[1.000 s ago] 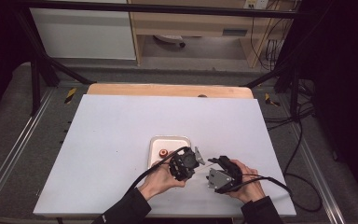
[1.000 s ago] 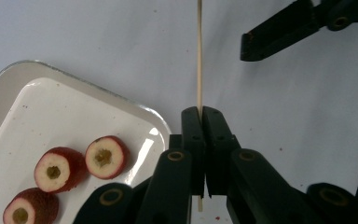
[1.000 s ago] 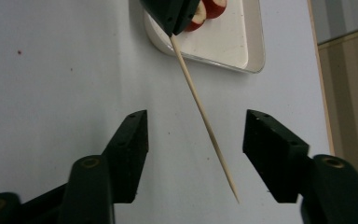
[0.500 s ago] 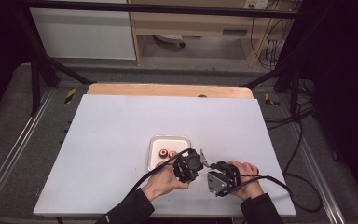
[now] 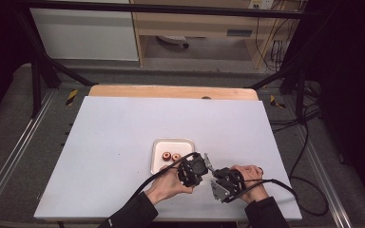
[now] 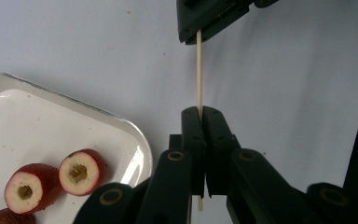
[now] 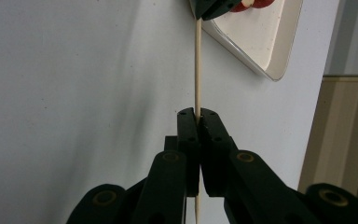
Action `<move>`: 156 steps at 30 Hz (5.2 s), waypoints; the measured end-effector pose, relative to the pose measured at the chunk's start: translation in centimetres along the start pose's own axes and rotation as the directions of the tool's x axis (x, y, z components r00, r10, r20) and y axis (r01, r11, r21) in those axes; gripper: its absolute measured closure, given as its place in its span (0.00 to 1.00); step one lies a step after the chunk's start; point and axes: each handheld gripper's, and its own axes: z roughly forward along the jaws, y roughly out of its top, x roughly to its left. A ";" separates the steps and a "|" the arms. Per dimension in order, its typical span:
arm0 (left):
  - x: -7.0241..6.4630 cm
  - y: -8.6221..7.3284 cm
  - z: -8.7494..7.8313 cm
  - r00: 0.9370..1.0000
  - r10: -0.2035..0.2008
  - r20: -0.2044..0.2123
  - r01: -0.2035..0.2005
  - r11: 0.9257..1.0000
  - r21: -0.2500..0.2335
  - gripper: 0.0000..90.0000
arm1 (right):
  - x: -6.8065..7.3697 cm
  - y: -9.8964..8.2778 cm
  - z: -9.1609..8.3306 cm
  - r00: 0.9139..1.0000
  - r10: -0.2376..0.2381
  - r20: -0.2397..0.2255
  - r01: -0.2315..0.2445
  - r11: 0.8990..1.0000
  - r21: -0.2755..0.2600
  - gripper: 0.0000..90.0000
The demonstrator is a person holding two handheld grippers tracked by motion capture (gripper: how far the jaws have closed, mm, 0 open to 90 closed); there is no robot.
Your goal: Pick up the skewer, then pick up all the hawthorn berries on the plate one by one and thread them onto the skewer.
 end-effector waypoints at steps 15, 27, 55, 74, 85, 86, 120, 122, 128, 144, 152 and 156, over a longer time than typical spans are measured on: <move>1.4 -0.4 -0.4 0.995 -0.059 0.087 0.055 0.997 0.048 0.80 | -0.2 0.4 -0.4 0.991 -0.123 0.045 0.120 0.991 0.065 0.99; 1.4 -0.2 0.5 0.994 -0.053 0.094 0.045 0.996 0.082 0.95 | -0.8 1.4 -0.6 0.975 -0.210 0.067 0.204 0.975 0.085 0.99; 1.9 -3.4 -1.5 0.996 -0.094 0.012 0.094 0.996 0.012 0.98 | -2.1 -2.7 -2.0 0.767 0.642 -0.017 -0.641 0.764 -0.064 0.35; 2.7 -10.6 -4.5 0.966 -0.254 -0.051 0.232 0.936 -0.266 0.98 | -1.7 -5.5 -1.0 0.365 0.920 -0.142 -0.930 0.368 -0.006 0.06; 3.0 -15.3 -5.6 0.930 -0.363 -0.057 0.317 0.871 -0.376 0.98 | -3.4 -3.9 -0.9 0.287 0.941 -0.176 -0.956 0.294 0.010 0.04; 3.0 -15.7 -5.6 0.927 -0.371 -0.057 0.323 0.866 -0.381 0.98 | -3.7 -3.8 -0.8 0.280 0.943 -0.180 -0.958 0.286 0.010 0.04; 3.4 -22.2 -6.6 0.885 -0.462 -0.051 0.385 0.791 -0.476 0.98 | -9.0 2.6 4.0 0.242 0.939 -0.242 -0.950 0.280 0.135 0.04; 3.4 -22.3 -6.6 0.885 -0.463 -0.052 0.385 0.790 -0.478 0.98 | -9.2 3.0 4.4 0.260 0.936 -0.236 -0.942 0.300 0.153 0.05; 3.5 -22.4 -6.4 0.883 -0.467 -0.046 0.391 0.788 -0.476 0.98 | -10.0 4.2 5.6 0.273 0.928 -0.252 -0.928 0.324 0.187 0.09; 3.5 -22.3 -6.3 0.886 -0.461 -0.044 0.390 0.794 -0.466 0.98 | -10.0 5.6 8.5 0.296 0.898 -0.327 -0.856 0.401 0.326 0.44; 3.4 -22.2 -6.2 0.887 -0.460 -0.041 0.392 0.796 -0.462 0.98 | -10.0 5.5 8.9 0.299 0.895 -0.330 -0.845 0.409 0.344 0.57; 3.4 -22.2 -6.2 0.887 -0.459 -0.041 0.391 0.797 -0.460 0.98 | -10.0 5.5 9.0 0.307 0.890 -0.336 -0.838 0.421 0.347 0.61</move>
